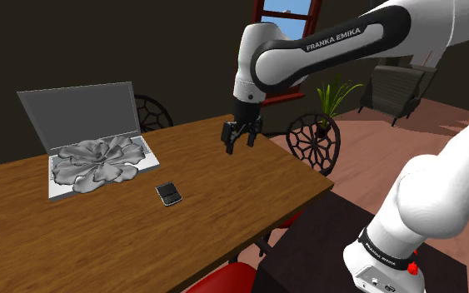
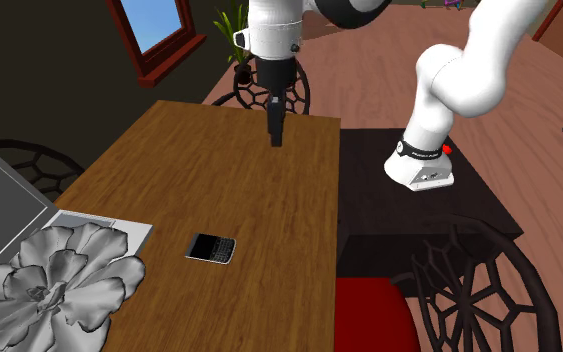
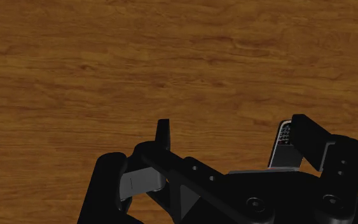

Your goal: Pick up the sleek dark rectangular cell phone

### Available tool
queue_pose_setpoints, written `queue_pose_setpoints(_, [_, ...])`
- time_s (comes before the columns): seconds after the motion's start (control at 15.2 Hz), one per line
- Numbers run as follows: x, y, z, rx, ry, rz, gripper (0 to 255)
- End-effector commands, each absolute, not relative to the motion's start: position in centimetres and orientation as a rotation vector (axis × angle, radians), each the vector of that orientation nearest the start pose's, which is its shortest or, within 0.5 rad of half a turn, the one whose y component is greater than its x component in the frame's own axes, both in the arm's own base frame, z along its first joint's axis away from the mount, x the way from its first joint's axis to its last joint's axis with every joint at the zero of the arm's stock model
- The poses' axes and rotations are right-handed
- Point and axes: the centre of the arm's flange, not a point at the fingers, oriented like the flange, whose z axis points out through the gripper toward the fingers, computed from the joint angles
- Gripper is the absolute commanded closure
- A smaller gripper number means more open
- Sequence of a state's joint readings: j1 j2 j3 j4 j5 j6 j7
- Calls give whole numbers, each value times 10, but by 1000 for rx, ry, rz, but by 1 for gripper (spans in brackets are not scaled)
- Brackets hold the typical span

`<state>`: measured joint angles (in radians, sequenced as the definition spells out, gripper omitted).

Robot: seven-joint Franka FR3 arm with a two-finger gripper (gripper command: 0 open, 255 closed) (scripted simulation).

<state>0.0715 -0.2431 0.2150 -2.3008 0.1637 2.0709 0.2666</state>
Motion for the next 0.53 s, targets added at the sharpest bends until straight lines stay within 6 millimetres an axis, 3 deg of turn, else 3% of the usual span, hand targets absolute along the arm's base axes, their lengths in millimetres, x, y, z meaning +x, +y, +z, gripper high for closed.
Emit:
queue_pose_setpoints(0.0, [466, 161, 431, -3050, 96, 24, 0])
queue_pose_setpoints(0.46, [520, 219, 382, -3062, 87, 30, 0])
